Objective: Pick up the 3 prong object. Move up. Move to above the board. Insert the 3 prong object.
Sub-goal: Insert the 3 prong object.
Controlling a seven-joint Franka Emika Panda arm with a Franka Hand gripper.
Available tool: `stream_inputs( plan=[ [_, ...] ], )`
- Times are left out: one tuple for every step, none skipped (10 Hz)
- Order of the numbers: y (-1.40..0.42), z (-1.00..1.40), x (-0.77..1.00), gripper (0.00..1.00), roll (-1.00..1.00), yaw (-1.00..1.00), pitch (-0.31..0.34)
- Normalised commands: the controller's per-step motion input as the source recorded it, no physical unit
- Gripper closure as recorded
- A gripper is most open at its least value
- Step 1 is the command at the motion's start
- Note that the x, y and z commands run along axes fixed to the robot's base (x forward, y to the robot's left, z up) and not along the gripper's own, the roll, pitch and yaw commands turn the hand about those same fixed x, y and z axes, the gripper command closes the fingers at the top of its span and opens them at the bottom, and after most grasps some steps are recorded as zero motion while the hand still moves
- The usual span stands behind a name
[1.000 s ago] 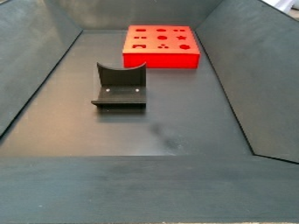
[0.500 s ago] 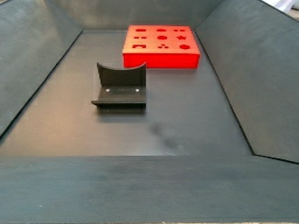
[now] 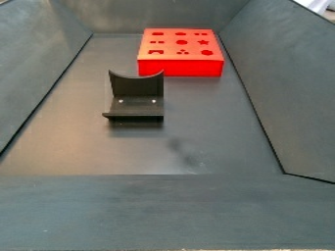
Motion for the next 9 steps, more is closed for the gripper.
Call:
stream_inputs(
  plan=[
    [0.29,-0.48,0.29,1.0,0.0,0.15,0.03],
    [0.27,-0.52,0.16,1.0,0.0,0.21,0.013],
    [0.27,-0.52,0.03,1.0,0.0,0.27,0.007],
    [0.2,-0.36,0.0,1.0,0.0,0.17,0.0],
    [0.06,-0.02,0.0,1.0,-0.03,0.0,0.0],
    [0.07,-0.05,0.0,1.0,0.0,0.0,0.0],
    [0.13,-0.1,-0.01,1.0,0.0,0.02,0.0],
    [0.08,-0.24,-0.02,1.0,0.0,0.0,-0.004],
    [0.11,-0.32,0.0,1.0,0.0,-0.31,0.0]
  ],
)
